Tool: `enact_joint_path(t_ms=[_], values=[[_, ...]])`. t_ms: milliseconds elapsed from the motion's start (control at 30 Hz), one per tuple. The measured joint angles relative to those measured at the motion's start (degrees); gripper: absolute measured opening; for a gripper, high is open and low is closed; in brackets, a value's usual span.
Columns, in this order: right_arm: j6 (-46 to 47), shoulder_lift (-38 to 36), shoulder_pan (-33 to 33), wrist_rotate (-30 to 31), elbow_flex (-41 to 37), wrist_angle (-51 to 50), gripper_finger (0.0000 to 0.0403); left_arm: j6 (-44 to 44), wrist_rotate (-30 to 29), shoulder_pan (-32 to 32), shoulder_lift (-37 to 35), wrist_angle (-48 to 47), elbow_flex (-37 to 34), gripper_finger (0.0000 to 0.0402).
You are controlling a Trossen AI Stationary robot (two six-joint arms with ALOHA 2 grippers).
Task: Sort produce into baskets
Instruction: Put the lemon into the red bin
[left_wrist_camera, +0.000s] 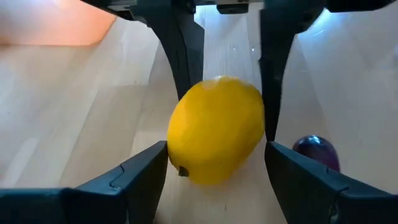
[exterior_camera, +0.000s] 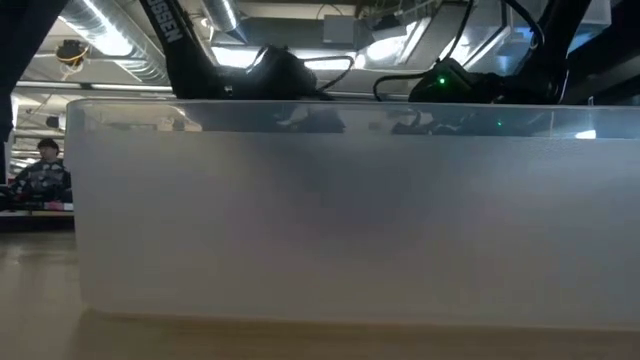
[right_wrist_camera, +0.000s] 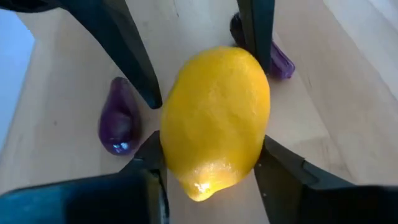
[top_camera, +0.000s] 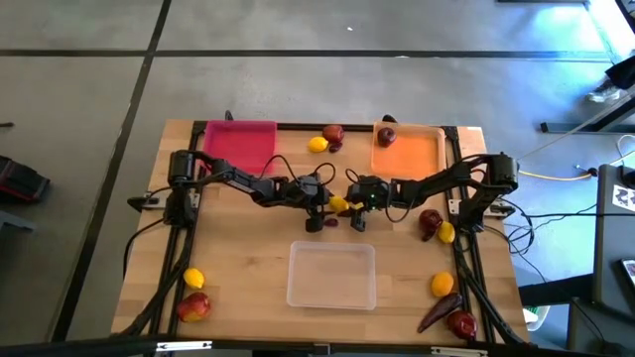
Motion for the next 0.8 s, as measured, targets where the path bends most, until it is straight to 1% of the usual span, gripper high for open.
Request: enact_joint_path(t_ms=[100,267,333,500,700,800], values=[[-0.6,-0.8,0.0,-0.6,0.0,0.0,0.0128,-0.9,0.6,-0.1,-2.5,-0.8,0.0,0.0263],[-1.7,-2.8,1.1,-0.4,0.0,1.0,0.0122,-1.0,1.5,-0.3,-4.7,-0.9,0.1,0.0263],[-2.3,-3.3,1.9,-0.4,0.0,1.8,0.0121,-0.8,1.7,-0.3,-4.8,-1.0,0.1,0.0263],[-3.2,-3.4,4.2,0.7,0.0,4.0,0.0121,-1.5,4.7,-0.3,-4.8,-2.0,0.1,0.0262],[-3.9,-3.4,5.3,1.9,0.0,4.7,0.012,-2.5,5.5,-0.4,-4.8,-2.3,0.1,0.0261],[-3.9,-3.4,5.2,1.9,0.0,4.6,0.012,-2.5,5.5,-0.4,-4.8,-2.3,0.1,0.0244]])
